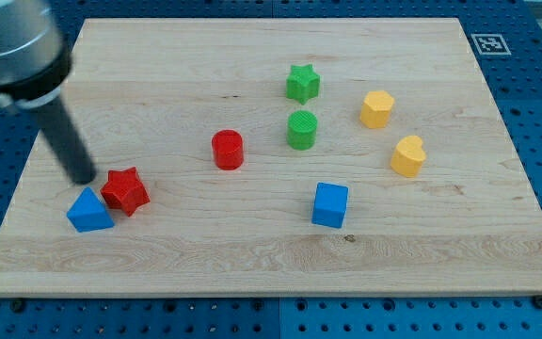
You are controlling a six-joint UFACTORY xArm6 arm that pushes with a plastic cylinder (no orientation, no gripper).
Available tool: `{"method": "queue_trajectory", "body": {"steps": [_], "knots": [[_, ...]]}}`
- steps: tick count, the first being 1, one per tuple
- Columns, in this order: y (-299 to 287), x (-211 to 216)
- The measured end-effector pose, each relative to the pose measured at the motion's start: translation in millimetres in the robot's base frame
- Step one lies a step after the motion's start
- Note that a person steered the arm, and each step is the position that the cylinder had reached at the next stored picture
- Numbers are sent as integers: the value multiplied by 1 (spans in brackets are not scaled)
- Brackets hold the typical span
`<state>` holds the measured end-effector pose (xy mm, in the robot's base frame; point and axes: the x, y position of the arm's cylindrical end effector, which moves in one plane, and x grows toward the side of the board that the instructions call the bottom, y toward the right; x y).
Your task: Move the blue triangle to the left of the green star
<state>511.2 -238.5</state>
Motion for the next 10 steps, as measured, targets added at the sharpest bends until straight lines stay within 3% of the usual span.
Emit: {"method": "queue_trajectory", "body": {"steps": [1,2,3,5,8,10], "knots": [[-12,73],[26,92],[45,62],[7,25],[4,-18],[39,-14]]}}
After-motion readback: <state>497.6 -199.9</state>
